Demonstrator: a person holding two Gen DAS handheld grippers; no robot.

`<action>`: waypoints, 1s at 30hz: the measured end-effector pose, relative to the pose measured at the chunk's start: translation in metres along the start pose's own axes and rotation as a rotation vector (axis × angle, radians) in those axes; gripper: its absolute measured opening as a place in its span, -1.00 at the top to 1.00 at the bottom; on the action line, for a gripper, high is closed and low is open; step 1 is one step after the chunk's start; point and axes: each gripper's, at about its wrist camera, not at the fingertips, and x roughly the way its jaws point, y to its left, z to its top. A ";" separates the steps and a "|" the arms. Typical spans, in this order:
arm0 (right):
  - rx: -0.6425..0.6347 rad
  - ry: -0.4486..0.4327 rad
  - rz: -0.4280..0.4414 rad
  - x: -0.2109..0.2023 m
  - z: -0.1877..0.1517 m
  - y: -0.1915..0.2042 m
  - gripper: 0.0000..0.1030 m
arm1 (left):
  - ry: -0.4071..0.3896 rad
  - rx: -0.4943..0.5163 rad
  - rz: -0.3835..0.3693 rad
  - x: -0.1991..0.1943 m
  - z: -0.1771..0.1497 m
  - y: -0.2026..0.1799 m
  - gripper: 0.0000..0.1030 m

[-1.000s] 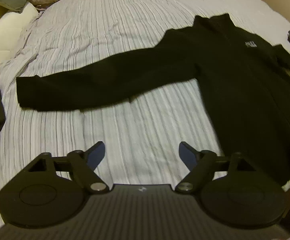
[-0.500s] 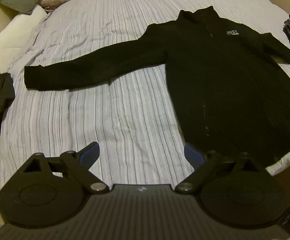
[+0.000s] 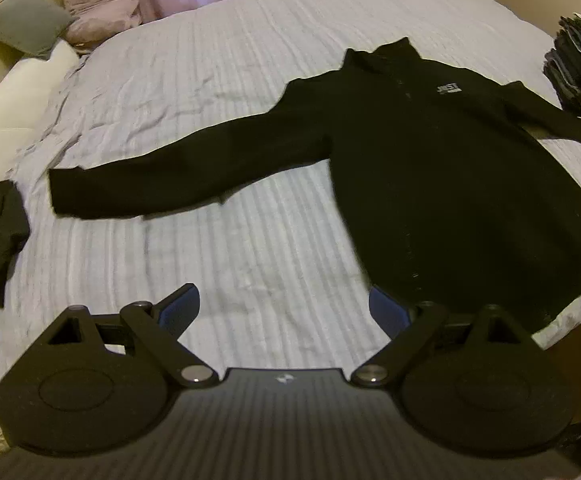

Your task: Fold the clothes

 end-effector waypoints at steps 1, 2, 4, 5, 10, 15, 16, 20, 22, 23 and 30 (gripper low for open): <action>-0.012 -0.003 -0.001 -0.002 -0.002 0.008 -1.00 | 0.000 -0.006 0.003 -0.001 -0.003 0.007 -0.74; -0.023 -0.007 0.000 -0.003 -0.004 0.016 -1.00 | 0.002 -0.011 0.007 -0.002 -0.006 0.013 -0.74; -0.039 -0.009 0.005 -0.005 -0.008 0.027 -1.00 | 0.005 -0.023 0.017 -0.005 -0.014 0.026 -0.74; -0.046 -0.010 0.007 -0.006 -0.010 0.033 -1.00 | 0.005 -0.030 0.021 -0.006 -0.018 0.032 -0.74; -0.076 -0.006 0.013 -0.008 -0.017 0.056 -1.00 | 0.017 -0.045 0.034 -0.008 -0.034 0.054 -0.74; -0.114 0.016 0.021 -0.006 -0.023 0.075 -1.00 | 0.023 -0.059 0.035 -0.007 -0.046 0.066 -0.74; -0.124 0.024 0.021 -0.005 -0.024 0.078 -1.00 | 0.024 -0.064 0.033 -0.007 -0.047 0.068 -0.74; -0.165 0.053 0.019 -0.002 -0.032 0.089 -1.00 | 0.024 -0.070 0.025 -0.008 -0.052 0.070 -0.74; -0.186 0.061 0.016 -0.001 -0.035 0.093 -1.00 | 0.027 -0.073 0.021 -0.007 -0.055 0.071 -0.74; -0.193 0.064 0.016 -0.001 -0.037 0.094 -1.00 | 0.030 -0.075 0.019 -0.007 -0.056 0.071 -0.74; -0.215 0.067 0.017 -0.002 -0.042 0.102 -1.00 | 0.037 -0.093 0.016 -0.009 -0.064 0.071 -0.74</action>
